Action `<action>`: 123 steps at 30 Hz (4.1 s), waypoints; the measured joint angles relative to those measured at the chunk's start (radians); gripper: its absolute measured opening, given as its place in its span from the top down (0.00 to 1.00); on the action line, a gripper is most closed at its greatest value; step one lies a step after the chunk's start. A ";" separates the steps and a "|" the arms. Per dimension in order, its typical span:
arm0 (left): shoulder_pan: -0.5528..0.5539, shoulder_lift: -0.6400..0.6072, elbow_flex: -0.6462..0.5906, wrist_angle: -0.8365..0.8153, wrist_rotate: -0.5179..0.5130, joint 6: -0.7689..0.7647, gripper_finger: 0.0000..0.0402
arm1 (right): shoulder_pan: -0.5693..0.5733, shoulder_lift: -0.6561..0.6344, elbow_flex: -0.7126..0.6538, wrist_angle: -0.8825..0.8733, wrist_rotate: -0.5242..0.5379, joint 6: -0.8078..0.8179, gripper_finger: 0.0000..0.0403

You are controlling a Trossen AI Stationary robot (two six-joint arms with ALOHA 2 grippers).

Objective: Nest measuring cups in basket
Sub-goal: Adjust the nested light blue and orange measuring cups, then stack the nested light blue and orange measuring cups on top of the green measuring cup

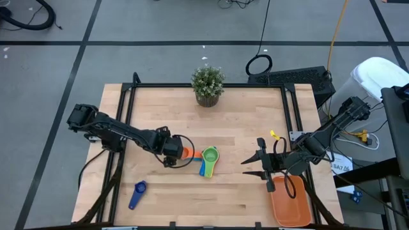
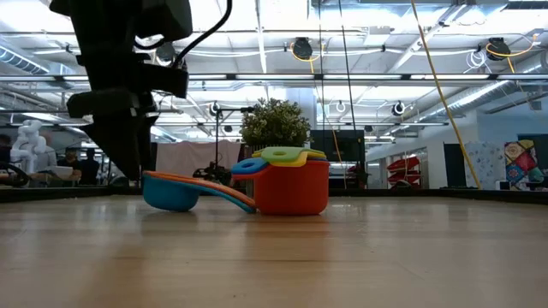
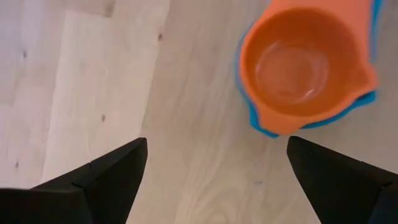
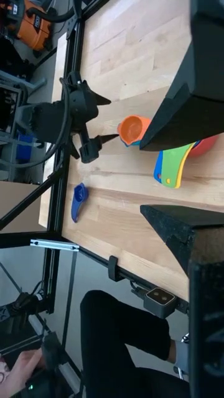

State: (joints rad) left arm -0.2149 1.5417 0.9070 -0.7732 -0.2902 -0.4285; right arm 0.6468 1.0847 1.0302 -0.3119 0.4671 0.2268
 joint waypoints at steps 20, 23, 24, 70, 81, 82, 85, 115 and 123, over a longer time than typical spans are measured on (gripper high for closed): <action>-0.038 -0.124 0.075 -0.148 -0.103 -0.065 0.03 | -0.012 0.000 0.000 0.000 0.000 -0.003 0.64; 0.003 -0.123 0.109 -0.137 -0.093 -0.023 0.03 | -0.014 0.000 0.000 0.009 0.000 -0.003 0.64; 0.020 -0.122 0.114 -0.130 -0.071 -0.008 0.03 | -0.014 0.000 0.000 0.015 0.000 -0.003 0.64; 0.148 0.084 0.116 0.010 0.191 -0.063 0.03 | -0.026 0.000 0.000 -0.007 -0.025 0.023 0.64; 0.149 0.217 0.121 0.031 0.239 -0.024 0.03 | -0.026 0.000 0.000 -0.013 -0.024 0.024 0.64; 0.149 0.220 0.121 0.032 0.241 -0.022 0.03 | -0.026 0.000 0.000 -0.013 -0.024 0.023 0.64; 0.149 0.216 0.120 0.038 0.244 -0.022 0.10 | -0.026 0.000 0.000 -0.014 -0.024 0.024 0.64; 0.176 0.118 0.112 -0.093 0.297 0.110 0.96 | -0.026 0.000 0.000 -0.015 -0.023 0.046 0.64; 0.181 -0.069 0.133 -0.096 0.240 0.246 0.96 | -0.026 0.000 0.000 -0.011 -0.015 0.045 0.64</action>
State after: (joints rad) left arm -0.0340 1.4731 1.0400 -0.8687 -0.0499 -0.1821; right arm 0.6203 1.0847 1.0306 -0.3227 0.4517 0.2717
